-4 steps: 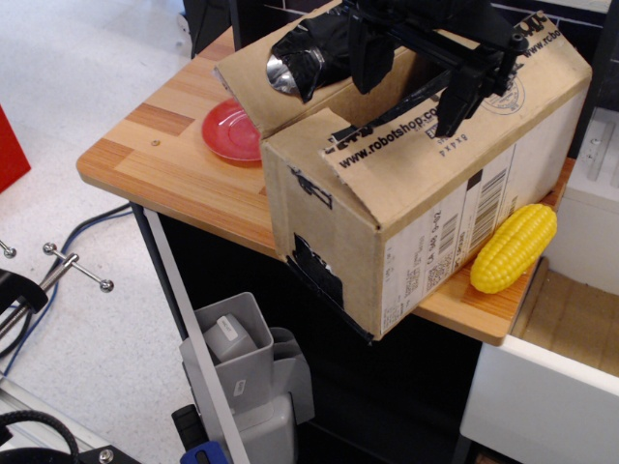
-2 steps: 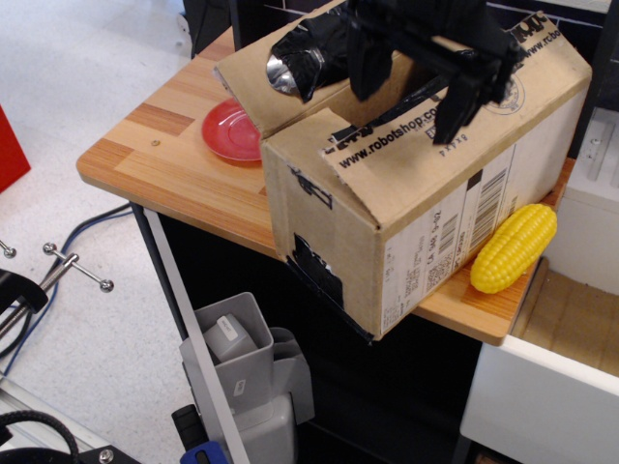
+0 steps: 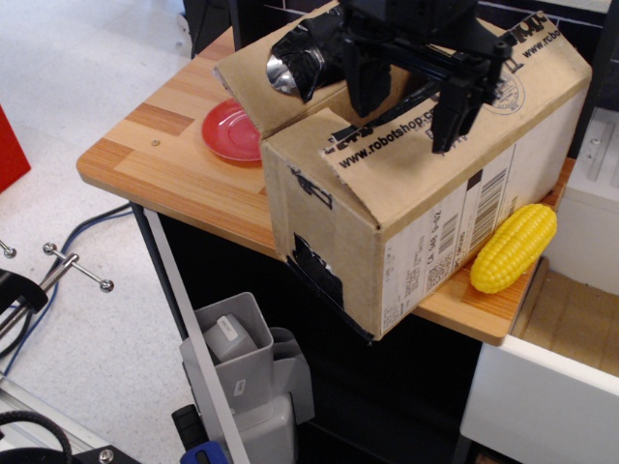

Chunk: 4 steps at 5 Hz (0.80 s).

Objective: Open small4fbox flaps

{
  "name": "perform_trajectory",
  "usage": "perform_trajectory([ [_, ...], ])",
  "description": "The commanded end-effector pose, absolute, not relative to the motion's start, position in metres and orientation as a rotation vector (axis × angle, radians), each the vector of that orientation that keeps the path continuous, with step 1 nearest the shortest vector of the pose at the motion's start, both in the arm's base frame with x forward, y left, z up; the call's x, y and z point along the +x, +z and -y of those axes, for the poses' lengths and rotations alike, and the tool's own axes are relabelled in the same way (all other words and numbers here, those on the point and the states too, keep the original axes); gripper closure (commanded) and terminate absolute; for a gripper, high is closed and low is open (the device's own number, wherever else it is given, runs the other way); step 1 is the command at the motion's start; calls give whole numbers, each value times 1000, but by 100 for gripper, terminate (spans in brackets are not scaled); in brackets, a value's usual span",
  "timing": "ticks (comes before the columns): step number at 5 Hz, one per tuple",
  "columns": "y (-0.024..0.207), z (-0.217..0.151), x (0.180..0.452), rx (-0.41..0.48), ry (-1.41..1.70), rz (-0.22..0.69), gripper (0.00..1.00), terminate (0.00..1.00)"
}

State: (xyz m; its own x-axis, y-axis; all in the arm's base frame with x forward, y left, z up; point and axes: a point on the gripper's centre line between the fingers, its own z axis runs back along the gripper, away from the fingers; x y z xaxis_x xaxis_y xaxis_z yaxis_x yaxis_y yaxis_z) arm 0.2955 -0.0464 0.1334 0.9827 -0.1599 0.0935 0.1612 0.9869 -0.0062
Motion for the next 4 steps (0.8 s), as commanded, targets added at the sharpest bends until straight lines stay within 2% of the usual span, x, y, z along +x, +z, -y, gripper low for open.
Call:
perform_trajectory([
  [1,139,50,292,-85,-153,152,0,0],
  [3,145,76,288,-178,-84,114,0,0],
  [4,152,88,284,-160,-72,121,0,0],
])
